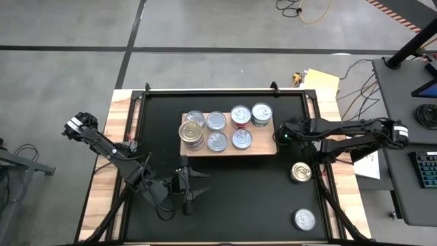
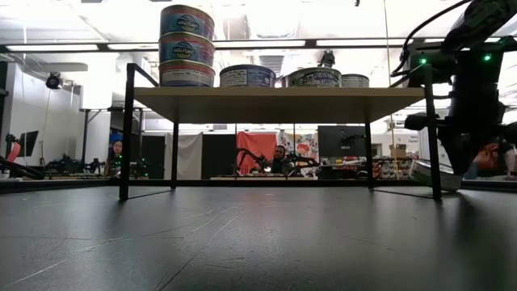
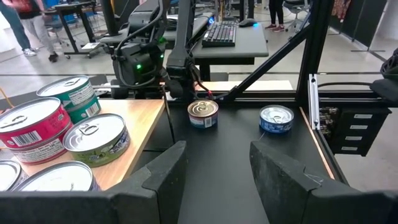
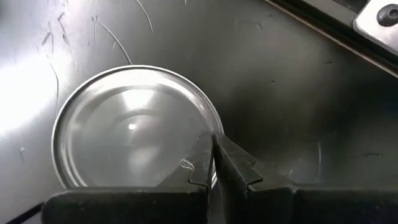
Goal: Stack canned seafood by type on shelf
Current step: Stack the green tuna can on the green tuna can
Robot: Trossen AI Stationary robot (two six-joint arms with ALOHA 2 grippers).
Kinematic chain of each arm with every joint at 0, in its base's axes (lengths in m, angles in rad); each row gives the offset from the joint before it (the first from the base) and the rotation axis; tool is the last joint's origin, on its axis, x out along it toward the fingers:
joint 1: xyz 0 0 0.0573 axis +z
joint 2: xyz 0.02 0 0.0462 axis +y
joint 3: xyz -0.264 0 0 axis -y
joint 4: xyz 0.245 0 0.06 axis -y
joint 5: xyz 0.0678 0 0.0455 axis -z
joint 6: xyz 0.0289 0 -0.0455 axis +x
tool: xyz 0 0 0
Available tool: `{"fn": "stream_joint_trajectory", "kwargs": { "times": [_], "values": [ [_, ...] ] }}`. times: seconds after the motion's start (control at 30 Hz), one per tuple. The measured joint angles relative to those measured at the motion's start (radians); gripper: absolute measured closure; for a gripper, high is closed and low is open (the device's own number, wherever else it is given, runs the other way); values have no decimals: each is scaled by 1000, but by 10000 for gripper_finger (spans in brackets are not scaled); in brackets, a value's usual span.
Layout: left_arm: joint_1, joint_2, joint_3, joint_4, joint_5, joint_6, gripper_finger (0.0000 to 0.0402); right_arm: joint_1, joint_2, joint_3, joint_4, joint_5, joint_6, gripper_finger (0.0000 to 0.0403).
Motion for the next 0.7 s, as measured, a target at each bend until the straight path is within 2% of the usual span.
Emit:
{"fn": "stream_joint_trajectory", "kwargs": {
  "times": [0.23,0.7],
  "values": [
    [0,0,0,0,0,0,240,69,0,-3,1,-29,62,390],
    [0,0,0,-2,0,0,240,192,2,-3,-47,-6,205,390]
  ]
}}
